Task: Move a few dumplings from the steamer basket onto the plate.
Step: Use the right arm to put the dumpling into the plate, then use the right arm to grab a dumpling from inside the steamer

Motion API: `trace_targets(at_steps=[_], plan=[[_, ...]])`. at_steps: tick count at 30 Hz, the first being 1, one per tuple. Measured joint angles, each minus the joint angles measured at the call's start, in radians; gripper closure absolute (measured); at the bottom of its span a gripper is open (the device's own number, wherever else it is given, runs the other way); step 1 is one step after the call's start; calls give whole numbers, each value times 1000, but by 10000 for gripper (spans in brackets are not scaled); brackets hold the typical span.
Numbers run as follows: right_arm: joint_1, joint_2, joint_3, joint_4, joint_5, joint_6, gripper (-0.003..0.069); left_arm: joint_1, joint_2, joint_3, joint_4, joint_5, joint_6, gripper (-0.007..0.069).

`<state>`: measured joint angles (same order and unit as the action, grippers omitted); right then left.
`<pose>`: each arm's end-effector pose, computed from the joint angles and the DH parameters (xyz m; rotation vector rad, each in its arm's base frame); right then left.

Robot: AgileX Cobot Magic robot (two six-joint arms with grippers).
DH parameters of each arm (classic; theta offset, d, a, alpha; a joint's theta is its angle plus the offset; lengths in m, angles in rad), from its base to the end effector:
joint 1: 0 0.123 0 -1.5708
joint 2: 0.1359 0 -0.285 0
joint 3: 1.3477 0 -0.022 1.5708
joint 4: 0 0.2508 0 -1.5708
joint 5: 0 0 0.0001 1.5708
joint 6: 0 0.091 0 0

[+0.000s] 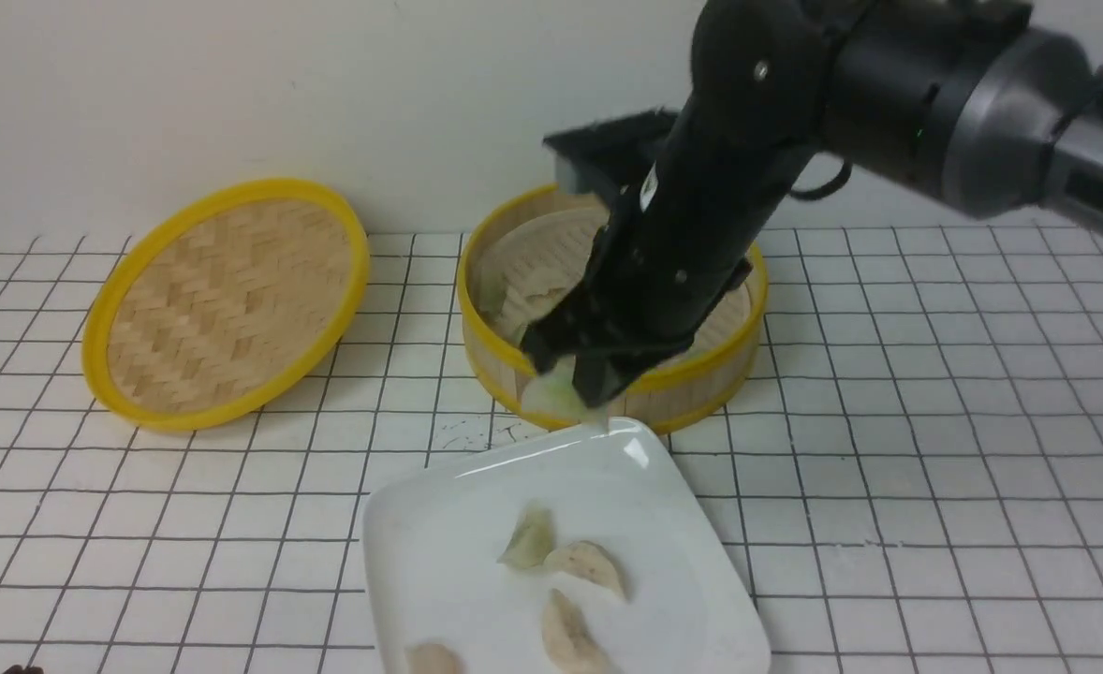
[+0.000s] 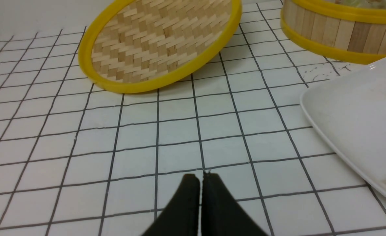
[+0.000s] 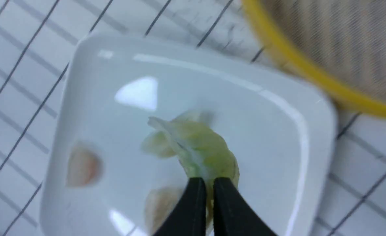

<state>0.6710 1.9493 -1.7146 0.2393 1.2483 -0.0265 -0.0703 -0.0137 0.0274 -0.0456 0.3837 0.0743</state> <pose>0.3065 0.2695 0.2688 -0.9523 2.8674 0.4201 0.0520 -0.0052 0.1703 0.1079 1.8777 -0.0423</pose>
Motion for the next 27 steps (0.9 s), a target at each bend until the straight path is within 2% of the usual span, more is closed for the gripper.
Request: trace_targets(at_steps=[6, 10, 14, 15, 17, 19, 23, 27], plan=[[74, 68, 39, 27, -6, -15, 641, 0, 0, 0, 0, 0, 0, 631], [80, 106, 41, 52, -14, -16, 585, 0, 0, 0, 0, 0, 0, 631], [80, 111, 23, 82, -19, -23, 413, 0, 0, 0, 0, 0, 0, 631], [80, 113, -4, 65, -19, -28, 363, 0, 0, 0, 0, 0, 0, 631], [77, 117, -45, 27, -19, -34, 320, 0, 0, 0, 0, 0, 0, 631], [54, 128, -164, -75, -30, -29, 263, 0, 0, 0, 0, 0, 0, 631], [-35, 191, -364, -223, -51, 5, 246, 0, 0, 0, 0, 0, 0, 631], [-146, 316, -529, -268, -59, 11, 246, 0, 0, 0, 0, 0, 0, 631]])
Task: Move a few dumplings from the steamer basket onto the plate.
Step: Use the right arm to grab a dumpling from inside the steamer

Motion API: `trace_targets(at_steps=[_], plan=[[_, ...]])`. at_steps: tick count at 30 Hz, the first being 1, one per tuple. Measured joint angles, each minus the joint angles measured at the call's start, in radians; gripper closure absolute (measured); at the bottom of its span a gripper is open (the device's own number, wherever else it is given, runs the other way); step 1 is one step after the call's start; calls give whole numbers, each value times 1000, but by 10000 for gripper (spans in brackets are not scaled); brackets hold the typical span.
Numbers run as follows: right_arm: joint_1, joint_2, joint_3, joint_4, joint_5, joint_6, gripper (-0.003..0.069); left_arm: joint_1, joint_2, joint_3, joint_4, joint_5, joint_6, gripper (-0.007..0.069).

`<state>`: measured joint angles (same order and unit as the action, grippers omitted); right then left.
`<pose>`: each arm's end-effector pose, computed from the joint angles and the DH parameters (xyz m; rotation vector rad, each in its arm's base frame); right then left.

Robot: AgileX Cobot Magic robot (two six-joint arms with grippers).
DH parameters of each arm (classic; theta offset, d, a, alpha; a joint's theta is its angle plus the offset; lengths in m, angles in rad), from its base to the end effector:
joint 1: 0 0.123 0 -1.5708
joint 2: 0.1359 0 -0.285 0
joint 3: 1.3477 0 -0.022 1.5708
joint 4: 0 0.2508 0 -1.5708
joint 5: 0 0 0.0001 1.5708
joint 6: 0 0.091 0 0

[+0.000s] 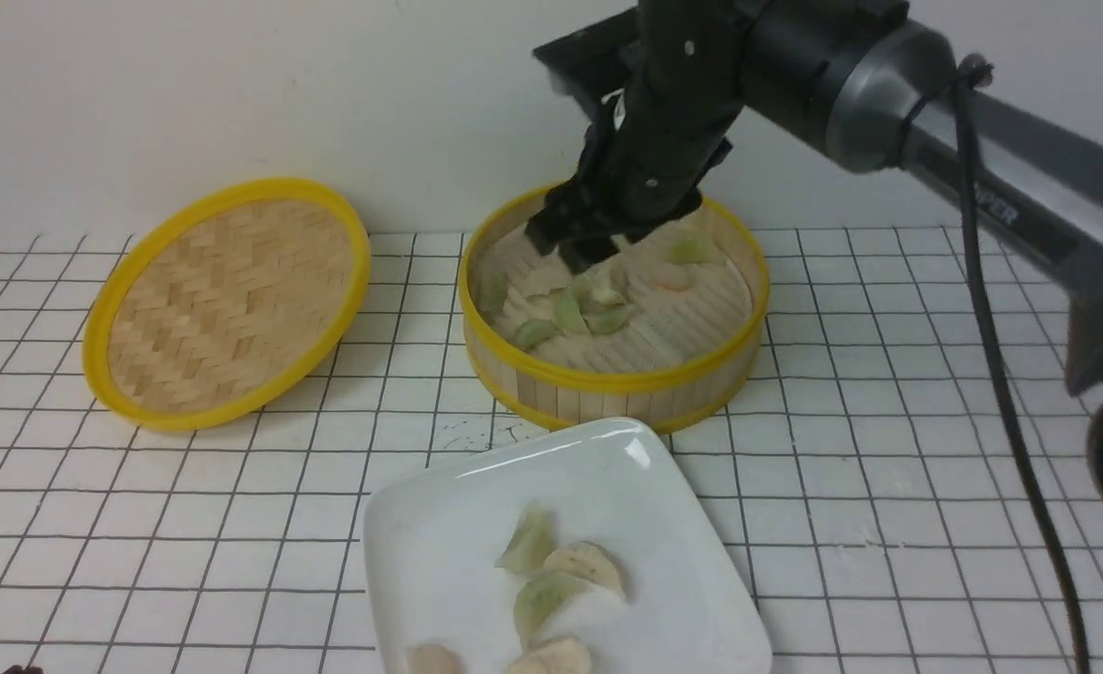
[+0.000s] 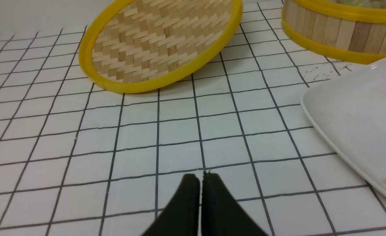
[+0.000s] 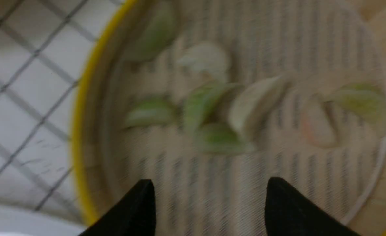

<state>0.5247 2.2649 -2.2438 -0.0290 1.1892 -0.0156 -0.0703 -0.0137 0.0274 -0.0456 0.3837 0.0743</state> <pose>0.4326 0.2476 0.2718 -0.7263 2.5991 0.1163 0.0520 -0.0052 0.1703 0.1079 1.8777 -0.0423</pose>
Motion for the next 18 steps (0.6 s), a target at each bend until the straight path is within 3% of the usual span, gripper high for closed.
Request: trace_targets(at_steps=[7, 18], plan=[[-108, 202, -151, -1, -10, -11, 245, 0, 0, 0, 0, 0, 0, 631], [-127, 293, -162, -23, -174, -35, 245, 0, 0, 0, 0, 0, 0, 631]])
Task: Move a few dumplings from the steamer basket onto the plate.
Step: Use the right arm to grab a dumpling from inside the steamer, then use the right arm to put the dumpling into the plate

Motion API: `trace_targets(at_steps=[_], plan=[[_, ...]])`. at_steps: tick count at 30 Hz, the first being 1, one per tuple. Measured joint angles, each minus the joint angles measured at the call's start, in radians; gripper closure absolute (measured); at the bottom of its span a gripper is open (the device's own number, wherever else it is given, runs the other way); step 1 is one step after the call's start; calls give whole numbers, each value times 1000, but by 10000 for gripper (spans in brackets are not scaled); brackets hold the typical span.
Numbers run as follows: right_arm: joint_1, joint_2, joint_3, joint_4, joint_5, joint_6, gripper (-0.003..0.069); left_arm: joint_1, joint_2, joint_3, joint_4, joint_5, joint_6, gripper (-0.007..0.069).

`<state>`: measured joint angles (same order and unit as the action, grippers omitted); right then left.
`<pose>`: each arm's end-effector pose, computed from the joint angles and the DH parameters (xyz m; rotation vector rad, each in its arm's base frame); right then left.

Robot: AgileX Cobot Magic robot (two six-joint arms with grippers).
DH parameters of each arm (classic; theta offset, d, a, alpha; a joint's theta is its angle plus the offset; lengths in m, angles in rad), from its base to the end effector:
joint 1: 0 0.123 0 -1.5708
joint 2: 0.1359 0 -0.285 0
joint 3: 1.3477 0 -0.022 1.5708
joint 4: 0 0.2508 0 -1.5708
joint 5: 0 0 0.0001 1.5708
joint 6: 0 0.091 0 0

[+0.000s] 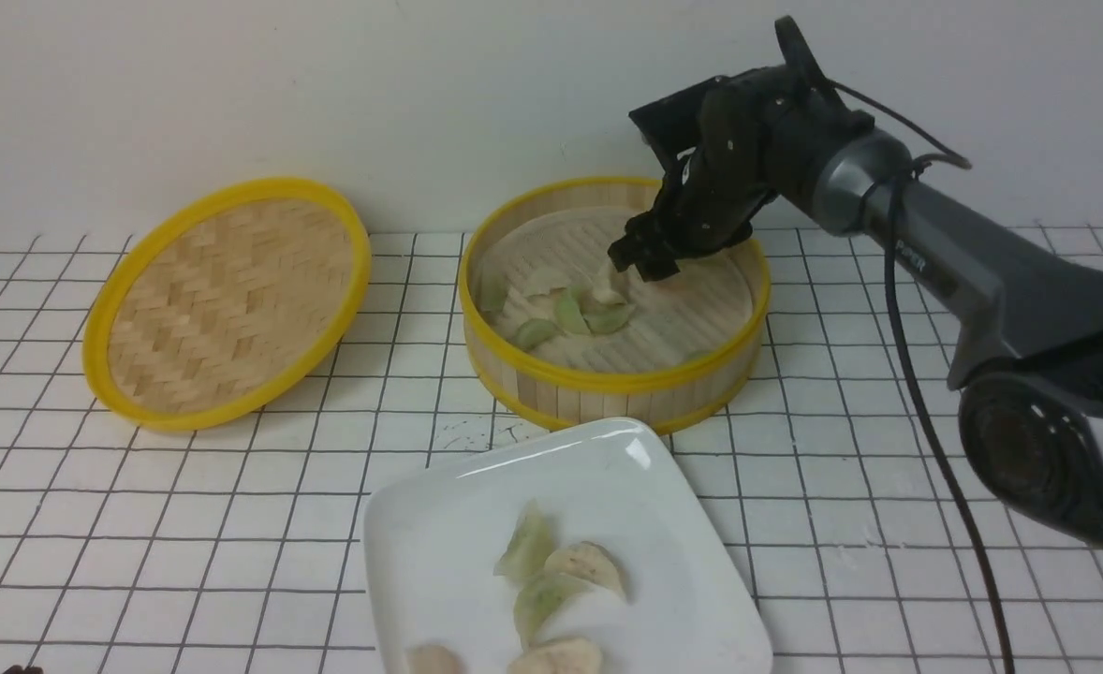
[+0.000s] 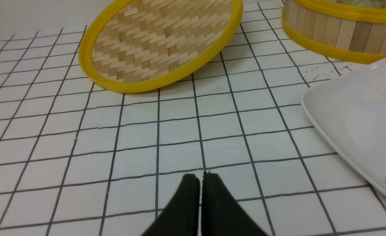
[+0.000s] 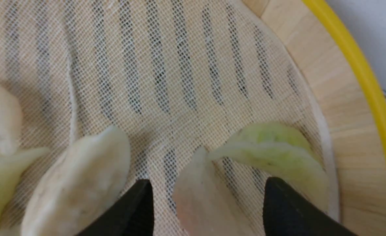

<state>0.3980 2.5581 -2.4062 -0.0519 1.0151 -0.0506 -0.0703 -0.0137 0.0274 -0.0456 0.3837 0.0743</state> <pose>0.5099 0.2100 0.1719 -0.6103 2.5778 0.0482 0.0520 -0.0052 0.1703 0.1079 1.8777 -0.0423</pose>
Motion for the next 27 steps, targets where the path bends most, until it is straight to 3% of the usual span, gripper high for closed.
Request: trace_targets(at_steps=[5, 7, 8, 9, 16, 21, 26, 27], plan=[[0, 27, -4, 2, -18, -6, 268, 0, 0, 0, 0, 0, 0, 631], [0, 30, -6, 5, -17, -4, 323, 0, 0, 0, 0, 0, 0, 631], [0, 30, -9, 6, -8, 1, 414, 0, 0, 0, 0, 0, 0, 631], [0, 29, -11, 3, 1, 1, 460, 0, 0, 0, 0, 0, 0, 631], [0, -25, -69, 15, 210, 13, 466, 0, 0, 0, 0, 0, 0, 631], [0, -196, -87, 148, 233, 22, 468, 0, 0, 0, 0, 0, 0, 631], [15, -400, 112, 272, 230, 23, 468, 0, 0, 0, 0, 0, 0, 631], [35, -481, 233, 289, 228, 19, 468, 0, 0, 0, 0, 0, 0, 631]])
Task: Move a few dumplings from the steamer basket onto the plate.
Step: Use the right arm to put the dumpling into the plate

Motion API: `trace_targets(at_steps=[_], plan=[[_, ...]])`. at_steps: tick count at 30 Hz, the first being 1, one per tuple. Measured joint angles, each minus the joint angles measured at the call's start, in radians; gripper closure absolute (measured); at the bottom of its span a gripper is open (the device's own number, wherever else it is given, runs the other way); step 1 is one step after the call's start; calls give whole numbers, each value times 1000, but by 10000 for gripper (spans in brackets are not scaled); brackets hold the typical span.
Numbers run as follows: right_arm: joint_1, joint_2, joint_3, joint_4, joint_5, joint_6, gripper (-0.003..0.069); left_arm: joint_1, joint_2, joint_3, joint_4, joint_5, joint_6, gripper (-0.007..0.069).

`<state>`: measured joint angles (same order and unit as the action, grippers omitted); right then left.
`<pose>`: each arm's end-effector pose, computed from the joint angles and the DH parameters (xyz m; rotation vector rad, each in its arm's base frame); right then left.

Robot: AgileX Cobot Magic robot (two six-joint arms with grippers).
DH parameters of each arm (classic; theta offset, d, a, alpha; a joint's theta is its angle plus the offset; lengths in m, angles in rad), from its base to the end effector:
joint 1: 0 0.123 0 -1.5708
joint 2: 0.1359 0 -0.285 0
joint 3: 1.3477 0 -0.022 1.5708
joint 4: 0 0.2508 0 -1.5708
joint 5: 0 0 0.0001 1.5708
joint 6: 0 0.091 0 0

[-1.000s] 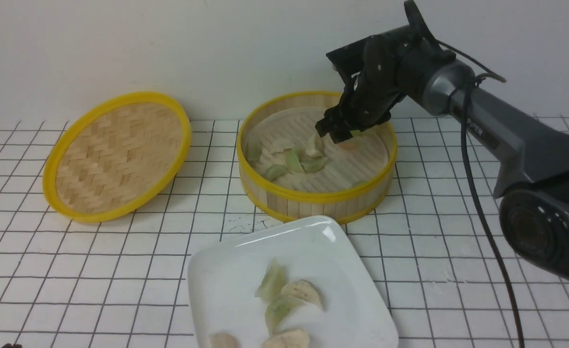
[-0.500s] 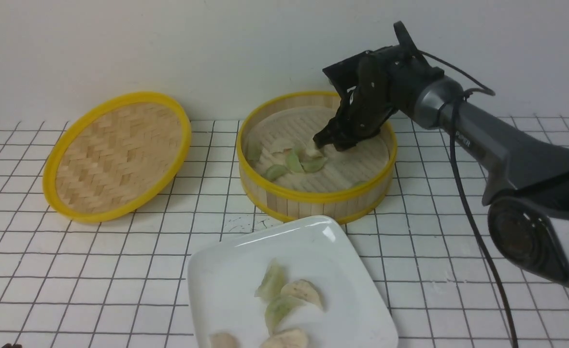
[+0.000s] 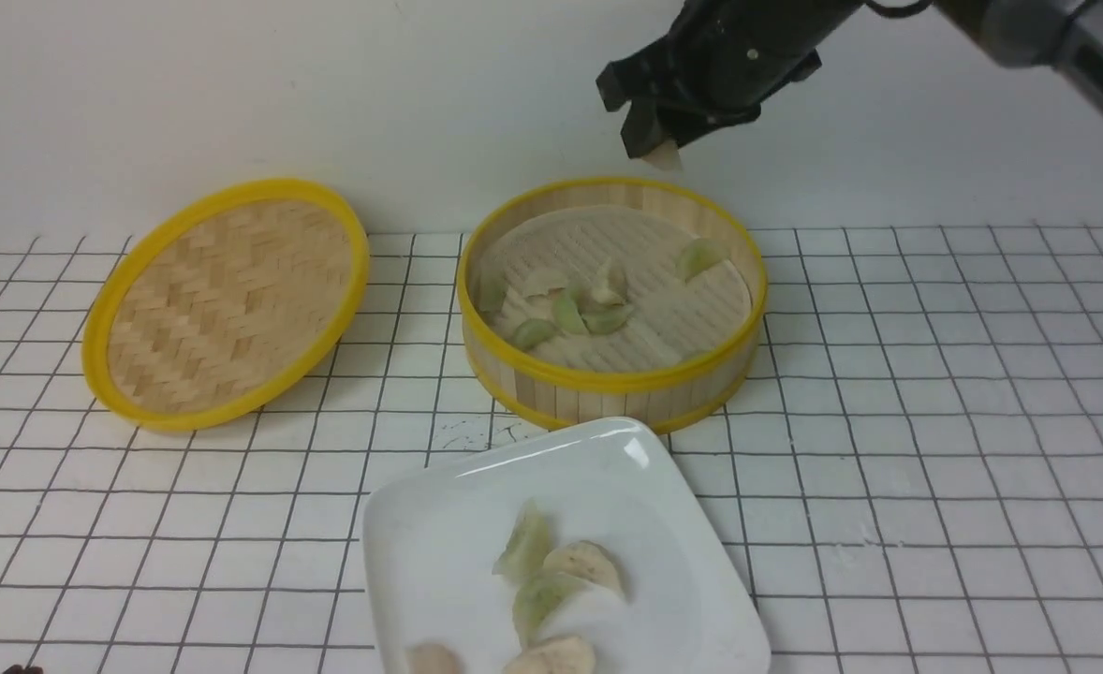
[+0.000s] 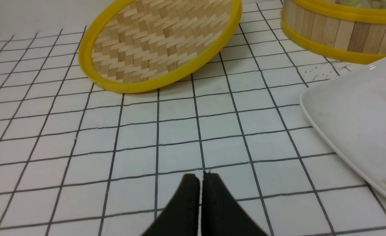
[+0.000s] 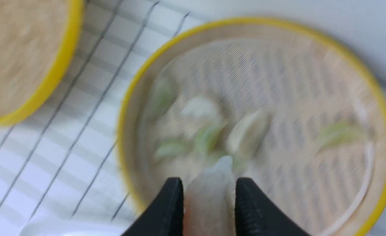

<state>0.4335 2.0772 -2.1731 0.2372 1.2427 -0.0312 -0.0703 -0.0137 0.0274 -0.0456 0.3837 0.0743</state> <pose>0.4065 0.2105 0.3415 -0.5880 2.5878 0.4579 0.0520 -0.0052 0.1703 0.1079 1.8777 -0.0423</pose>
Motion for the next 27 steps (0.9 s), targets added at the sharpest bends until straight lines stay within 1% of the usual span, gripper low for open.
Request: trace_targets(at_steps=[1, 2, 3, 4, 5, 6, 8, 10, 13, 17, 18, 19, 21, 23, 25, 26, 27], plan=[[25, -65, 114, 7, 1, -2, 468, 0, 0, 0, 0, 0, 0, 631], [35, -75, 133, 9, 1, -3, 468, 0, 0, 0, 0, 0, 0, 631], [73, -135, 265, 19, 2, -4, 468, 0, 0, 0, 0, 0, 0, 631], [84, -149, 319, 20, 3, -4, 468, 0, 0, 0, 0, 0, 0, 631], [131, -189, 434, 27, 3, -7, 468, 0, 0, 0, 0, 0, 0, 631], [160, -202, 505, 29, 4, -10, 468, 0, 0, 0, 0, 0, 0, 631], [205, -205, 629, 26, 2, -12, 468, 0, 0, 0, 0, 0, 0, 631], [231, -195, 692, 9, -23, -12, 469, 0, 0, 0, 0, 0, 0, 631], [239, -173, 722, -13, -77, -12, 468, 0, 0, 0, 0, 0, 0, 631], [239, -153, 723, -45, -185, -12, 387, 0, 0, 0, 0, 0, 0, 631], [239, -150, 723, -65, -235, -12, 321, 0, 0, 0, 0, 0, 0, 631], [239, -149, 723, -67, -240, -12, 313, 0, 0, 0, 0, 0, 0, 631], [239, -149, 717, -92, -267, -11, 217, 0, 0, 0, 0, 0, 0, 631], [239, -149, 687, -104, -232, -6, 169, 0, 0, 0, 0, 0, 0, 631], [239, -151, 640, -109, -153, 2, 160, 0, 0, 0, 0, 0, 0, 631], [239, -162, 599, -112, -85, 5, 188, 0, 0, 0, 0, 0, 0, 631], [239, -173, 579, -112, -58, 8, 219, 0, 0, 0, 0, 0, 0, 631]])
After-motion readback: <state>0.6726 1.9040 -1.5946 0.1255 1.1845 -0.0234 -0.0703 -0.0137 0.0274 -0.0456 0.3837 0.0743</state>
